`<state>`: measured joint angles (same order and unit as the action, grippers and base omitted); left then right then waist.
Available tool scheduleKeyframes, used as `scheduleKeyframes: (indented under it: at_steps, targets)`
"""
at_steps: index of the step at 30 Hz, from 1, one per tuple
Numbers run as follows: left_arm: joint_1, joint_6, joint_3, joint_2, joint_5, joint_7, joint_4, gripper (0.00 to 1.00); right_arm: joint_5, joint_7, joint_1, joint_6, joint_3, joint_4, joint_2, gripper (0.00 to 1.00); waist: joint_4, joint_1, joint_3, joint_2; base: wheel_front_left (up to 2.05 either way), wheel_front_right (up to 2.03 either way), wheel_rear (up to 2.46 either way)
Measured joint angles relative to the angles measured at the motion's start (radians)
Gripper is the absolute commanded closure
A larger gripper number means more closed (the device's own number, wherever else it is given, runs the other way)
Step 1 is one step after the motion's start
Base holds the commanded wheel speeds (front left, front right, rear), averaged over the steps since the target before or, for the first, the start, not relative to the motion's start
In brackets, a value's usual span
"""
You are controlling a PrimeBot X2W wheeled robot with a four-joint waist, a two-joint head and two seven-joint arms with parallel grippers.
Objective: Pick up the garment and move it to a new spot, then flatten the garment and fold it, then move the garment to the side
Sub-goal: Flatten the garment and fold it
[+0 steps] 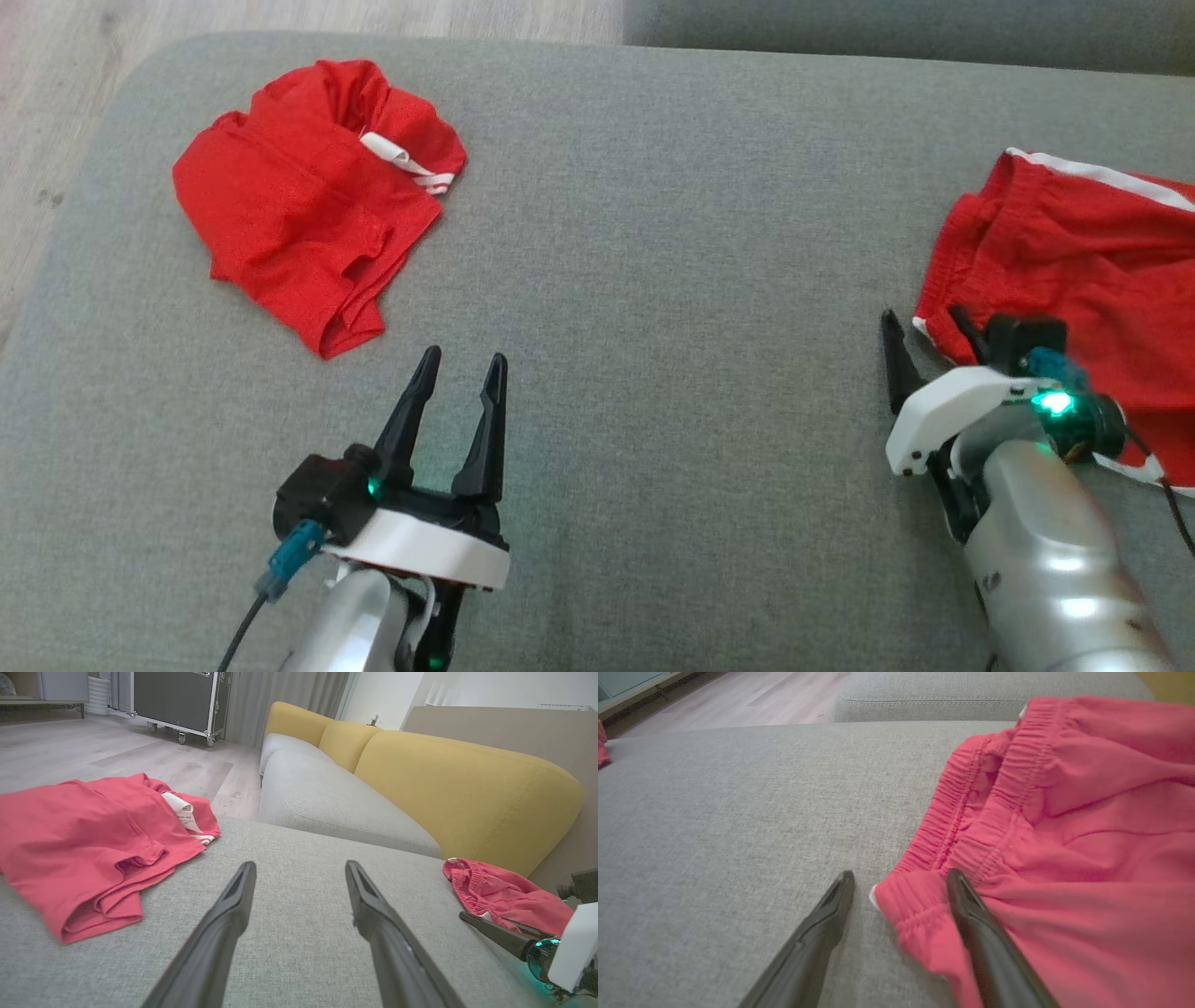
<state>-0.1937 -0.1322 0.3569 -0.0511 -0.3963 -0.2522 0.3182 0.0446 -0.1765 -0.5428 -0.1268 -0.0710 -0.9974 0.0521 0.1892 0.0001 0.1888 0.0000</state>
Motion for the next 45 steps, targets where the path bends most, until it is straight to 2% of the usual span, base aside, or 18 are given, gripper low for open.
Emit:
scheduleKeyframes:
  at_steps: [5, 6, 7, 8, 11, 14, 17, 22, 28, 29, 30, 34, 35, 36, 39, 45]
  targets:
    - [-0.007, 0.000, 0.001, 0.000, 0.000, 0.000, 0.001, 0.00, 0.007, -0.019, -0.065, 0.000, -0.043, -0.083, 0.000, 0.00, 0.004, -0.0001, 0.013, 0.0000, 0.00, 0.00, 0.00]
    - [-0.007, 0.000, 0.002, 0.000, 0.000, 0.000, 0.001, 0.00, -0.004, -0.024, -0.074, 0.000, -0.039, -0.096, 0.000, 0.42, 0.004, -0.0001, 0.014, 0.0000, 0.00, 0.00, 0.00]
    - [-0.007, 0.000, 0.002, 0.000, 0.000, 0.000, 0.001, 0.00, -0.025, -0.028, -0.085, 0.000, -0.031, -0.112, 0.001, 0.80, 0.002, -0.0001, 0.014, 0.0000, 0.00, 0.00, 0.00]
    - [-0.007, 0.000, 0.002, 0.000, 0.000, 0.000, 0.002, 0.00, -0.046, -0.035, -0.094, 0.000, -0.017, -0.126, 0.004, 1.00, 0.001, -0.0001, 0.015, 0.0000, 0.00, 0.00, 0.00]
    - [-0.010, 0.000, 0.004, 0.000, -0.007, 0.000, 0.005, 0.00, -0.119, -0.044, -0.114, 0.000, 0.059, -0.151, 0.014, 1.00, -0.004, 0.0000, 0.010, 0.0000, 0.00, 0.00, 0.00]
    - [-0.013, 0.000, 0.005, 0.001, -0.009, 0.000, 0.008, 0.00, -0.239, -0.053, -0.113, 0.000, 0.191, -0.145, 0.016, 1.00, -0.008, 0.0000, 0.000, 0.0000, 0.00, 0.00, 0.00]
    - [-0.013, 0.000, 0.004, 0.001, -0.009, 0.000, 0.016, 0.00, -0.389, -0.052, -0.091, 0.000, 0.365, -0.072, 0.016, 1.00, -0.014, -0.0001, -0.015, 0.0000, 0.00, 0.00, 0.00]
    - [-0.010, 0.000, 0.001, 0.001, -0.009, 0.000, 0.021, 0.00, -0.570, -0.008, -0.044, 0.000, 0.620, 0.059, 0.016, 1.00, -0.025, -0.0001, -0.044, 0.0000, 0.00, 0.00, 0.00]
    - [0.007, 0.000, -0.001, 0.001, -0.009, 0.000, 0.025, 0.00, -0.722, 0.037, -0.023, 0.000, 0.857, 0.167, 0.017, 1.00, -0.025, -0.0002, -0.077, 0.0000, 0.00, 0.00, 0.00]
    - [0.007, 0.000, -0.001, 0.001, -0.009, 0.000, 0.025, 0.00, -0.722, 0.037, -0.023, 0.000, 0.857, 0.167, 0.017, 1.00, -0.025, -0.0002, -0.077, 0.0000, 0.00, 0.00, 0.00]
    - [0.016, 0.000, -0.002, 0.001, -0.007, 0.000, 0.025, 0.00, -0.764, 0.046, -0.018, 0.000, 0.933, 0.199, 0.016, 1.00, -0.023, -0.0002, -0.086, 0.0000, 0.00, 0.00, 0.00]
    - [0.029, 0.000, -0.004, 0.001, -0.007, 0.000, 0.025, 0.00, -0.825, 0.053, -0.019, 0.000, 1.023, 0.235, 0.016, 1.00, -0.020, -0.0002, -0.097, 0.0000, 0.00, 0.00, 0.00]
    - [0.034, 0.000, -0.005, 0.001, -0.007, 0.000, 0.024, 0.00, -0.836, 0.053, -0.019, 0.000, 1.049, 0.237, 0.016, 0.08, -0.020, -0.0002, -0.100, 0.0000, 0.00, 0.00, 0.00]
    - [0.038, 0.000, -0.006, 0.001, -0.007, 0.000, 0.025, 0.00, -0.843, 0.057, -0.019, 0.000, 1.072, 0.232, 0.016, 0.00, -0.021, -0.0002, -0.103, 0.0000, 0.00, 0.00, 0.00]
    - [0.045, 0.000, -0.012, 0.001, -0.005, 0.000, 0.024, 0.00, -0.847, 0.063, -0.020, 0.000, 1.129, 0.209, 0.016, 0.00, -0.025, -0.0002, -0.112, 0.0000, 0.00, 0.00, 0.00]
    - [0.058, 0.000, -0.040, 0.001, -0.005, 0.000, 0.015, 0.00, -0.881, -0.006, -0.055, 0.000, 1.104, 0.182, 0.022, 0.00, -0.053, -0.0002, -0.130, 0.0000, 0.00, 0.00, 0.00]
